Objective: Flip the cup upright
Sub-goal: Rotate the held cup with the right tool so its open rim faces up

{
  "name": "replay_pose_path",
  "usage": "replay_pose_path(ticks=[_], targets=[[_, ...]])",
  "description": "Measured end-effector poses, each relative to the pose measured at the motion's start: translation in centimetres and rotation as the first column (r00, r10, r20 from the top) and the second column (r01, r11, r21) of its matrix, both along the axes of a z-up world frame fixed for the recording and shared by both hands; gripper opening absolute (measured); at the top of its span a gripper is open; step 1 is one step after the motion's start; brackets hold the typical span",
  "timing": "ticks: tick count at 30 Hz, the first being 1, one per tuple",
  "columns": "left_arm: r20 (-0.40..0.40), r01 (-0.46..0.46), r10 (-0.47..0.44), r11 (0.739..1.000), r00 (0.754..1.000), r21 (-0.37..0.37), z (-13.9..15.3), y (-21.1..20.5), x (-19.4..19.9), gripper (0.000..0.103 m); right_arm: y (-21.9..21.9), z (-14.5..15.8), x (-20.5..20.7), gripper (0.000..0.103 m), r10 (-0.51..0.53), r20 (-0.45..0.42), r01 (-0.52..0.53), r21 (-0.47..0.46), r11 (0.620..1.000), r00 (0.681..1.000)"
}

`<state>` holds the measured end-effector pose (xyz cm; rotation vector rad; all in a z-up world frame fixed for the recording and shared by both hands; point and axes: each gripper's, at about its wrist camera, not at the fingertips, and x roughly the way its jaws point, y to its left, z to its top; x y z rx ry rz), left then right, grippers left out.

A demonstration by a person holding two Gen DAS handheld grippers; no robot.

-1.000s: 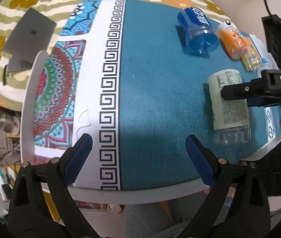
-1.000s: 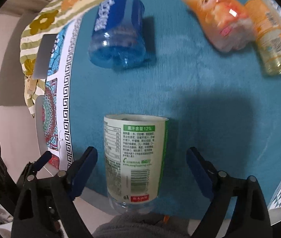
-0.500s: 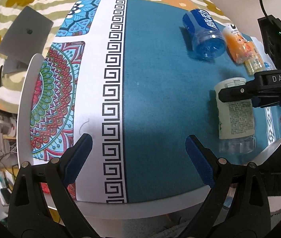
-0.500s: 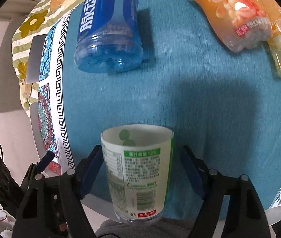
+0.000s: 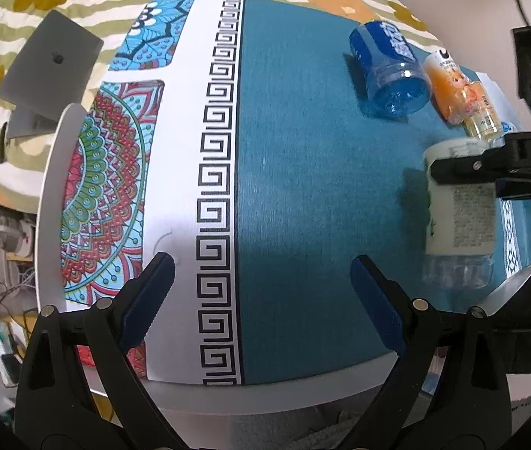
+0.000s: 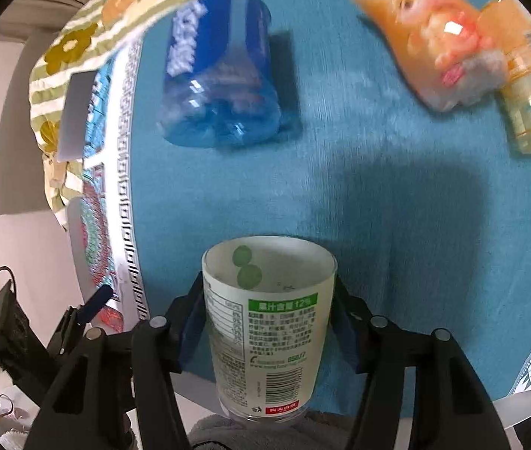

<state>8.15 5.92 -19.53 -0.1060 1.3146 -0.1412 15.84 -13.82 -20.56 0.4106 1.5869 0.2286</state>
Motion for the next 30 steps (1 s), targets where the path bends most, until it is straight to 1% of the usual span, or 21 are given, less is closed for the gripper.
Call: replay_pose_path(ticks=[1, 3, 4, 5, 7, 8, 9, 11, 12, 13, 15, 19, 21, 23, 26, 30], targets=[[0.005, 0.001, -0.001, 1.0, 1.0, 0.001, 0.2, 0.0, 0.0, 0.1, 0.0, 0.6, -0.1, 0.055, -0.001, 0.032, 0.001, -0.009, 1.0, 0.999], [0.02, -0.001, 0.001, 1.0, 1.0, 0.006, 0.8, 0.1, 0.0, 0.1, 0.1, 2.5, -0.7, 0.055, -0.005, 0.139, 0.01, -0.038, 0.999, 0.99], [0.03, -0.006, 0.006, 1.0, 1.0, 0.006, 1.0, 0.2, -0.1, 0.1, 0.2, 3.3, -1.2, 0.055, -0.006, 0.205, 0.018, -0.054, 0.998, 0.979], [0.034, -0.011, 0.01, 1.0, 0.999, 0.006, 1.1, 0.3, -0.1, 0.1, 0.4, 4.0, -1.7, 0.055, -0.003, 0.278, 0.027, -0.082, 0.996, 0.961], [0.043, -0.023, 0.023, 1.0, 0.999, 0.009, 1.4, 0.6, -0.2, 0.1, 1.3, 5.1, -3.2, 0.055, 0.019, 0.43, 0.053, -0.154, 0.987, 0.903], [0.045, -0.027, 0.026, 1.0, 0.999, 0.013, 1.4, 0.7, -0.2, 0.1, 1.9, 5.4, -4.3, 0.055, 0.03, 0.506, 0.078, -0.19, 0.979, 0.862], [0.048, -0.029, 0.028, 0.999, 0.998, 0.019, 1.4, 0.9, -0.4, 0.1, 2.3, 5.5, -5.0, 0.055, 0.037, 0.552, 0.099, -0.214, 0.972, 0.833], [0.051, -0.027, 0.025, 0.999, 0.998, 0.033, 1.4, 1.2, -0.6, 0.1, 3.3, 5.3, -6.8, 0.055, 0.061, 0.651, 0.153, -0.267, 0.952, 0.757], [0.052, -0.023, 0.021, 0.999, 0.998, 0.043, 1.3, 1.3, -0.8, 0.1, 3.9, 5.1, -7.7, 0.055, 0.08, 0.693, 0.178, -0.292, 0.94, 0.717], [0.051, -0.019, 0.017, 0.999, 0.999, 0.05, 1.2, 1.5, -1.0, 0.1, 4.3, 4.9, -8.3, 0.055, 0.097, 0.723, 0.193, -0.308, 0.931, 0.684], [0.05, -0.013, 0.01, 0.998, 0.999, 0.064, 1.0, 1.7, -1.3, 0.1, 5.2, 4.3, -9.3, 0.055, 0.141, 0.762, 0.213, -0.346, 0.914, 0.632], [0.044, -0.012, 0.009, 0.997, 0.999, 0.077, 0.4, 2.0, -2.0, 0.1, 5.5, 3.6, -10.3, 0.055, 0.17, 0.804, 0.239, -0.36, 0.902, 0.569], [0.039, -0.014, 0.011, 0.997, 0.999, 0.075, 0.1, 2.1, -2.3, 0.1, 5.2, 3.1, -10.9, 0.055, 0.167, 0.811, 0.248, -0.357, 0.901, 0.561], [0.036, -0.012, 0.009, 0.997, 0.999, 0.076, -0.2, 1.9, -2.6, 0.1, 5.2, 2.8, -11.6, 0.055, 0.158, 0.828, 0.261, -0.341, 0.903, 0.538], [0.036, 0.0, -0.003, 0.997, 0.999, 0.078, -0.5, 1.5, -3.0, 0.1, 5.2, 2.6, -12.5, 0.055, 0.172, 0.843, 0.264, -0.343, 0.901, 0.51], [0.035, 0.007, -0.01, 0.997, 0.999, 0.082, -0.6, 1.1, -3.6, 0.1, 5.5, 2.5, -13.2, 0.055, 0.186, 0.845, 0.259, -0.352, 0.9, 0.502]])
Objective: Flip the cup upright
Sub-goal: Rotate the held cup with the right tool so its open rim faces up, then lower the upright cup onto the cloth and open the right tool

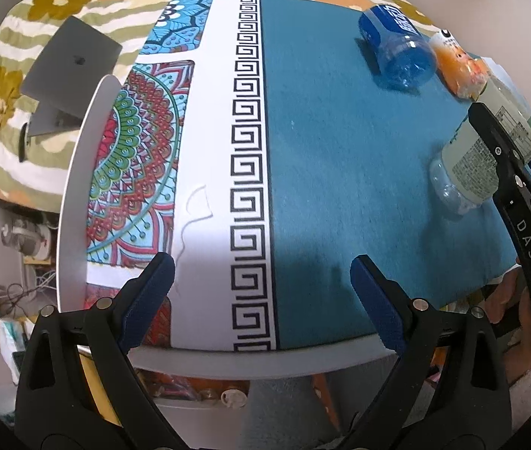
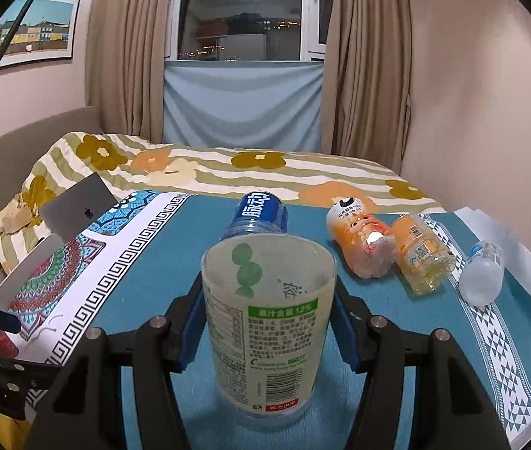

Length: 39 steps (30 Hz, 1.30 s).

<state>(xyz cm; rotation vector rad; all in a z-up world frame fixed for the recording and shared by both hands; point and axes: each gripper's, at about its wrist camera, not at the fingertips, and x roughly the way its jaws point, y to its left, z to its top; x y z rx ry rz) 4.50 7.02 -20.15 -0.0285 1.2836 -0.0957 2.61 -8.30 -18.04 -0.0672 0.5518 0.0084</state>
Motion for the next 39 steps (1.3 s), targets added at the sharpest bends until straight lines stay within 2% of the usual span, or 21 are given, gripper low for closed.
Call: replay_pose_path(ticks=[15, 18, 20, 22, 25, 31, 35, 39], targets=[[0.003, -0.017, 0.017, 1.0, 1.0, 0.002, 0.1, -0.4, -0.9, 0.1, -0.2, -0.3, -1.5, 0.058, 0.004, -0.032, -0.003, 0.023, 1.0, 0.999], [0.007, -0.019, 0.019, 1.0, 1.0, 0.004, 0.2, -0.3, -0.9, 0.1, -0.3, -0.8, -1.0, 0.059, 0.0, -0.07, 0.002, 0.037, 0.999, 0.998], [0.009, -0.023, 0.023, 1.0, 1.0, 0.004, 0.3, -0.2, -1.0, 0.1, -0.5, -1.1, -0.7, 0.068, -0.012, -0.088, 0.017, 0.05, 0.999, 0.996], [0.009, -0.026, 0.026, 1.0, 1.0, 0.005, 0.3, -0.1, -1.0, 0.1, -0.9, -1.1, -0.8, 0.087, -0.027, -0.077, 0.034, 0.083, 0.996, 0.997], [0.007, -0.034, 0.034, 0.999, 0.999, 0.005, 0.2, 0.1, -1.1, 0.1, -1.3, -1.1, -1.1, 0.101, -0.038, -0.057, 0.043, 0.098, 0.994, 0.998], [0.027, -0.042, 0.042, 0.999, 0.999, 0.003, 1.5, -0.1, -1.5, 0.1, -1.3, -0.4, -1.3, 0.102, -0.014, -0.077, 0.02, 0.076, 0.997, 0.997], [0.071, -0.046, 0.045, 0.999, 0.996, 0.003, 3.8, -0.5, -1.9, 0.1, -1.9, 2.1, -2.3, 0.102, -0.001, -0.065, 0.006, 0.079, 0.997, 0.998], [0.128, -0.056, 0.055, 0.998, 0.99, -0.001, 7.0, -1.2, -2.5, 0.1, -2.9, 5.6, -3.3, 0.102, 0.012, -0.09, -0.007, 0.062, 0.998, 0.996]])
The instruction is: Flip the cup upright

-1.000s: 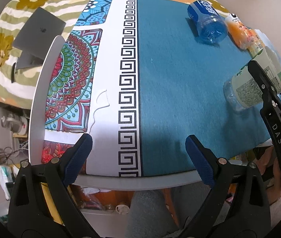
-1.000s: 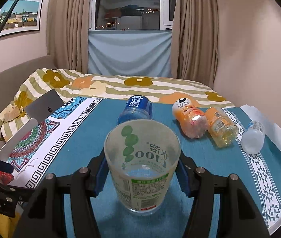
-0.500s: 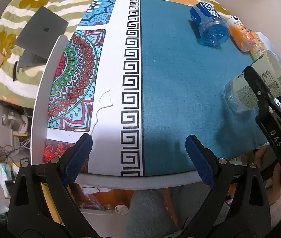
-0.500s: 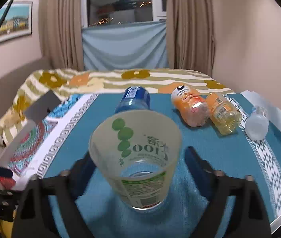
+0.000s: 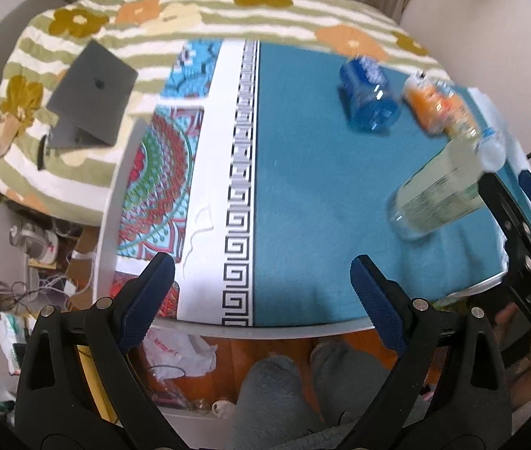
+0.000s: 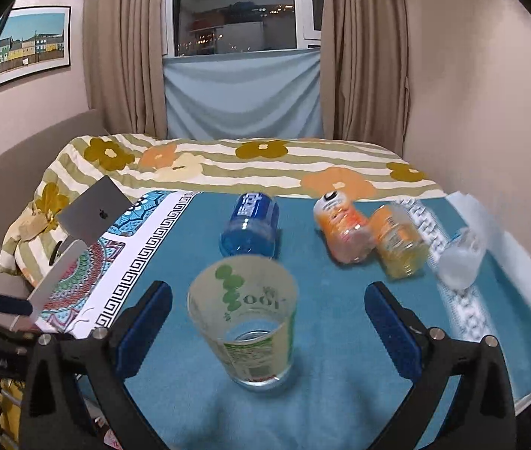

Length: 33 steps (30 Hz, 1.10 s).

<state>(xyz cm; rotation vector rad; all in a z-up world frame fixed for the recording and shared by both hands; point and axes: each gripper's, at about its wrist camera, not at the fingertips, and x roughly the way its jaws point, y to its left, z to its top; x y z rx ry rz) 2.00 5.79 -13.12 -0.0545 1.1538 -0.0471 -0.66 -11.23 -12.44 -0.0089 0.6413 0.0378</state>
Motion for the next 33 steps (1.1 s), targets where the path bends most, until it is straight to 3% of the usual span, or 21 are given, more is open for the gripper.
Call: replay_pose_path(ticks=[7, 15, 21, 33], targets=[[0.124, 0.015, -0.012, 1.0, 0.992, -0.017, 6.2, -2.2, -0.7, 0.1, -3.2, 7.0, -2.1, 0.103, -0.039, -0.026, 0.039, -0.013, 0.999, 0.999], [0.305, 0.006, 0.005, 0.999, 0.952, -0.037, 12.3, -5.2, -2.4, 0.102, -6.7, 13.6, -4.3, 0.103, -0.095, -0.019, 0.094, -0.054, 0.994, 0.995], [0.394, -0.014, 0.017, 1.0, 0.919, -0.01, 14.0, -6.7, -4.1, 0.103, -8.5, 15.4, -5.5, 0.103, -0.135, 0.003, 0.135, -0.064, 0.989, 0.991], [0.451, -0.036, 0.01, 0.998, 0.892, 0.05, 14.8, -7.9, -5.5, 0.103, -9.0, 14.9, -6.4, 0.103, -0.142, -0.003, 0.142, -0.048, 0.989, 0.99]])
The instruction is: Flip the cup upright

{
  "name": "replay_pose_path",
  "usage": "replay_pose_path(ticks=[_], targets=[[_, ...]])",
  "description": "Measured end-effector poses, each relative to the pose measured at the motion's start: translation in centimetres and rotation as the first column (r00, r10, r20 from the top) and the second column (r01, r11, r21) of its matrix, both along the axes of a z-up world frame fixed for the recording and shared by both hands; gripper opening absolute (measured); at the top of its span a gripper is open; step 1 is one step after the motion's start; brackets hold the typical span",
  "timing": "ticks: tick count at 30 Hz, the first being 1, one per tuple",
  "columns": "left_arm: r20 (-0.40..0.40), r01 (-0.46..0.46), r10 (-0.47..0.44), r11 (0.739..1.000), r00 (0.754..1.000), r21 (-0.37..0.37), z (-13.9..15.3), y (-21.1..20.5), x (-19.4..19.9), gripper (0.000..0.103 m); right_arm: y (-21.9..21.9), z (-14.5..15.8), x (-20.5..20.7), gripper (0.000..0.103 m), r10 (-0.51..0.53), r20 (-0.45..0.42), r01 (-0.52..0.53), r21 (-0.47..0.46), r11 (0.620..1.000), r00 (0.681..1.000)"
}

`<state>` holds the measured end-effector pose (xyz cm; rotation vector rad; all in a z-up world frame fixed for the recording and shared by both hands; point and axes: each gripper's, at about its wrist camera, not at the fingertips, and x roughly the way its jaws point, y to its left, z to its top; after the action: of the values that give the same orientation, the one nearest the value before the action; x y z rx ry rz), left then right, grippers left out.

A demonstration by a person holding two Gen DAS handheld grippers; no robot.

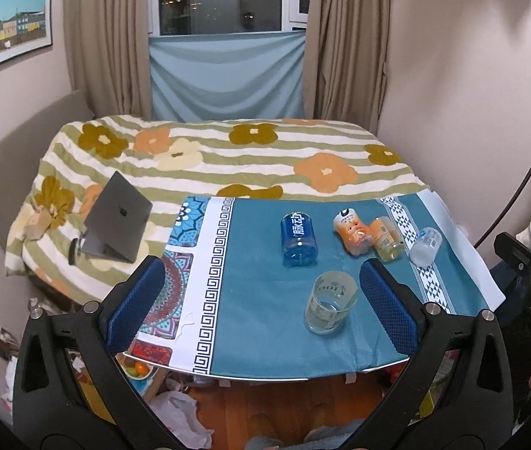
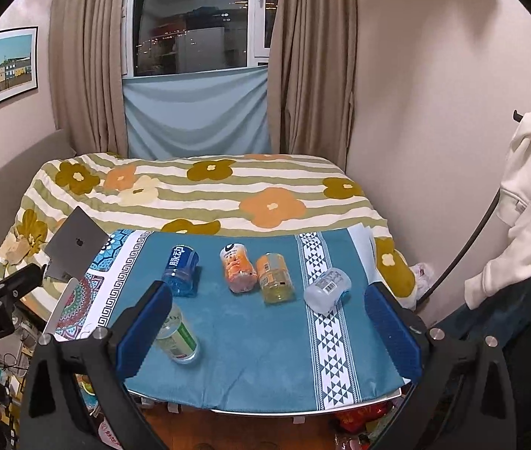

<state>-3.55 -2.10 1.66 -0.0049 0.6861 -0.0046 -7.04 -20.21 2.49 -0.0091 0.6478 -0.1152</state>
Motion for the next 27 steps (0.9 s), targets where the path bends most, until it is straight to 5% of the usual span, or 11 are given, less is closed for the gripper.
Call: replay_pose_path(ticks=[27], targets=[[0.035, 0.007, -0.007, 1.0, 0.999, 0.014, 0.61, -0.58, -0.69, 0.103, -0.11, 0.04, -0.5, 0.103, -0.001, 0.01, 0.0, 0.014, 1.0, 1.0]])
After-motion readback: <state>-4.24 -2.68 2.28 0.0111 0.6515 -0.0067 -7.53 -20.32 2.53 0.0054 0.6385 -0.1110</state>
